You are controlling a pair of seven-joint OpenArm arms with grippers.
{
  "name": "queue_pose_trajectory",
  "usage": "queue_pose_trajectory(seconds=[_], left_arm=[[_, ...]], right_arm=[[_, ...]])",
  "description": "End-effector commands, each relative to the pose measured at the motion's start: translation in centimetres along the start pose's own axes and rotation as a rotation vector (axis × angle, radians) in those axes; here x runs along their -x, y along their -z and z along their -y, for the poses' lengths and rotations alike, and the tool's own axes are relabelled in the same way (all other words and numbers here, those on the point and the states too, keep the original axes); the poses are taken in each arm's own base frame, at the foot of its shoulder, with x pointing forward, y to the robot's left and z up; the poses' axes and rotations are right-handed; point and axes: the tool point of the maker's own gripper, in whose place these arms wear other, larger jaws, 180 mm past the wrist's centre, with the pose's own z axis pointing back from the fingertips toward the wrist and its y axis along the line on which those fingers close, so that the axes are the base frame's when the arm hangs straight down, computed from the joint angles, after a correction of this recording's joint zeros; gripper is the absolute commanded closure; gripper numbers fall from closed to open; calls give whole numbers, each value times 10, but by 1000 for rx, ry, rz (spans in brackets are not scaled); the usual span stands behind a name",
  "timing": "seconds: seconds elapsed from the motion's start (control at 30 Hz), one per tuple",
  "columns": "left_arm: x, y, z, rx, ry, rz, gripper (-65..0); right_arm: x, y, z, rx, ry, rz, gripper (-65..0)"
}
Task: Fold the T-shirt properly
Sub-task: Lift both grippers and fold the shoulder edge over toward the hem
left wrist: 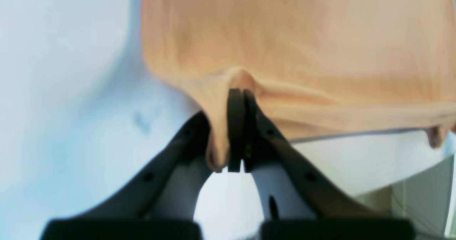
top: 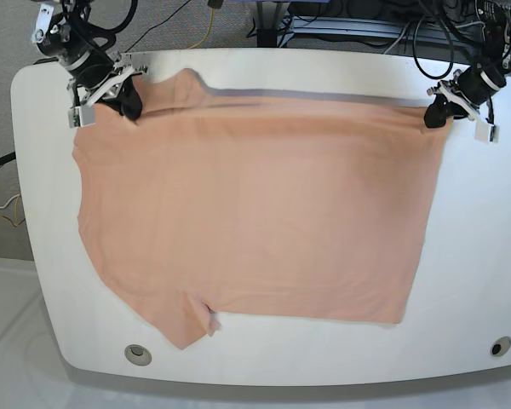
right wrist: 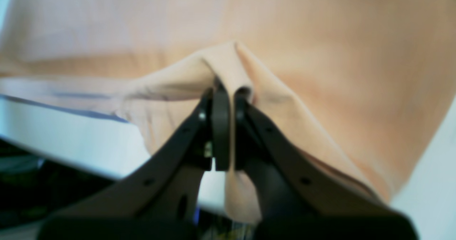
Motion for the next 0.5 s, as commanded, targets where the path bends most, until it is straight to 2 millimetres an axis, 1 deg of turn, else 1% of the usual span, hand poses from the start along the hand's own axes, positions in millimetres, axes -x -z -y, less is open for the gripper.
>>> queue_pose_trajectory(seconds=[0.0,0.03,0.1,0.23,0.37,0.47], left_arm=[[-22,-2,1,7,29,49,0],[-26,-1,1,9,32,55,0],[-39,4,6,22,53,72,0],[-52,9,10,34,75,89,0],[-64,12,16,50,100,103,0],[-74,16,23,81,135,107,0]], right_arm=[[-25,0,-2,-19,-26,71,0],[-30,2,-3,-22,-30,83,0],[-40,4,-3,-27,-62,94,0],[-54,7,-3,-28,-84,122,0],[-63,10,-4,-28,-99,142,0],[-66,10,-2,-14,-116,148,0]])
